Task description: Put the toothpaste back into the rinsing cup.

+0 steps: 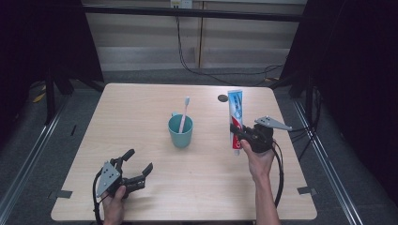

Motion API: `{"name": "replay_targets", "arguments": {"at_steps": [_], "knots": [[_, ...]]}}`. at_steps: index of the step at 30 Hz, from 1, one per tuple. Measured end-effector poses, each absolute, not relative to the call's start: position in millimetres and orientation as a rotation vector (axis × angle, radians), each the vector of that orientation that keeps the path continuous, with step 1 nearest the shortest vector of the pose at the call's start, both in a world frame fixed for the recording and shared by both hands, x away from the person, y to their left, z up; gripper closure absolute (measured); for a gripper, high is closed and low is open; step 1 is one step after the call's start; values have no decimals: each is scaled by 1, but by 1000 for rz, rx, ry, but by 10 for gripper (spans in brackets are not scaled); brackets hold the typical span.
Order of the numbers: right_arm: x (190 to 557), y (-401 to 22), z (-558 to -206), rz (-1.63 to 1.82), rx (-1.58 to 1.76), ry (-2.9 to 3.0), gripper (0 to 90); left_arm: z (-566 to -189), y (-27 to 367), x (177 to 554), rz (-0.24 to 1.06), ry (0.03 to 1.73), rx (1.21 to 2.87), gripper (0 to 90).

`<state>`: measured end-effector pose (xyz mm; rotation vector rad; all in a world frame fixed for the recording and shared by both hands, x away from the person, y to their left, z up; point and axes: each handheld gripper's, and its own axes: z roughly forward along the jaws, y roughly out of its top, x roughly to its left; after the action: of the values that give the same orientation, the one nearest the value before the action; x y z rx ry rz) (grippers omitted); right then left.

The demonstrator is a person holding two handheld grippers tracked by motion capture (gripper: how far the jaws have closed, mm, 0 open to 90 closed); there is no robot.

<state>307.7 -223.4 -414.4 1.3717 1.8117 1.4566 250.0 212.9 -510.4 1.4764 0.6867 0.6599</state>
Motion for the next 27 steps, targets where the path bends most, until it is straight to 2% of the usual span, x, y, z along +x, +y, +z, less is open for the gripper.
{"name": "replay_targets", "arguments": {"at_steps": [27], "knots": [[313, -211, -392, 1571, 1253, 1718, 725, -511, 212, 250, 659, 690, 1469, 157]]}}
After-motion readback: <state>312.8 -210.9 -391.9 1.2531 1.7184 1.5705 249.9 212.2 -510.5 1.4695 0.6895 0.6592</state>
